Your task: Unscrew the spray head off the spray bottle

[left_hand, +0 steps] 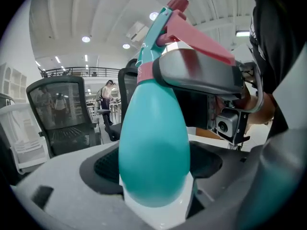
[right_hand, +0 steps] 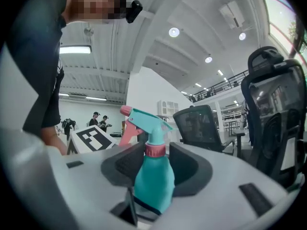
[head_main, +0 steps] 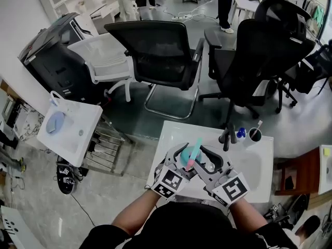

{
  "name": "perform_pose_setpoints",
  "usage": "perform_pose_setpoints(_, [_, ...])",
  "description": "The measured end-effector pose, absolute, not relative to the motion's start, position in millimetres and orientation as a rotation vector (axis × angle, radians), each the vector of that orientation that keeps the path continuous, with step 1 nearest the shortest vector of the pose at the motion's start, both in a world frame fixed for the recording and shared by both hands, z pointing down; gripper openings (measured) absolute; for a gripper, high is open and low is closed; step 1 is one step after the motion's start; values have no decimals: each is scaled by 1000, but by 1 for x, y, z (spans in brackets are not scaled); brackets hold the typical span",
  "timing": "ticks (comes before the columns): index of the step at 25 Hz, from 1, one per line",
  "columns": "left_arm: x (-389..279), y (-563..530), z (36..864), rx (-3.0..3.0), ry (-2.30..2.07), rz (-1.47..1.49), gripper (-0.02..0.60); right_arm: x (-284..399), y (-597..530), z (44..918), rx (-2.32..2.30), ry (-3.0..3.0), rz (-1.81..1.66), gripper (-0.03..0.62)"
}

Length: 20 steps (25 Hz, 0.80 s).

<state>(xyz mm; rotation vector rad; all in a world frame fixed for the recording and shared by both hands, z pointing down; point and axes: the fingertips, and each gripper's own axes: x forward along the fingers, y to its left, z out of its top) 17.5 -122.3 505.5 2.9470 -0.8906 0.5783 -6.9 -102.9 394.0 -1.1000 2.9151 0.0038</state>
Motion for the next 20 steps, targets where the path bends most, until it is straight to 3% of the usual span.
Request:
perform_pose_setpoints(11, [20,-121,514,2952,-874,593,408,-10,-100,394,-1078,2957,29,138])
perform_pose_setpoints(20, [29,-88,510,3093,-535,604,408,-10,-69,378,-659,3090,80,137])
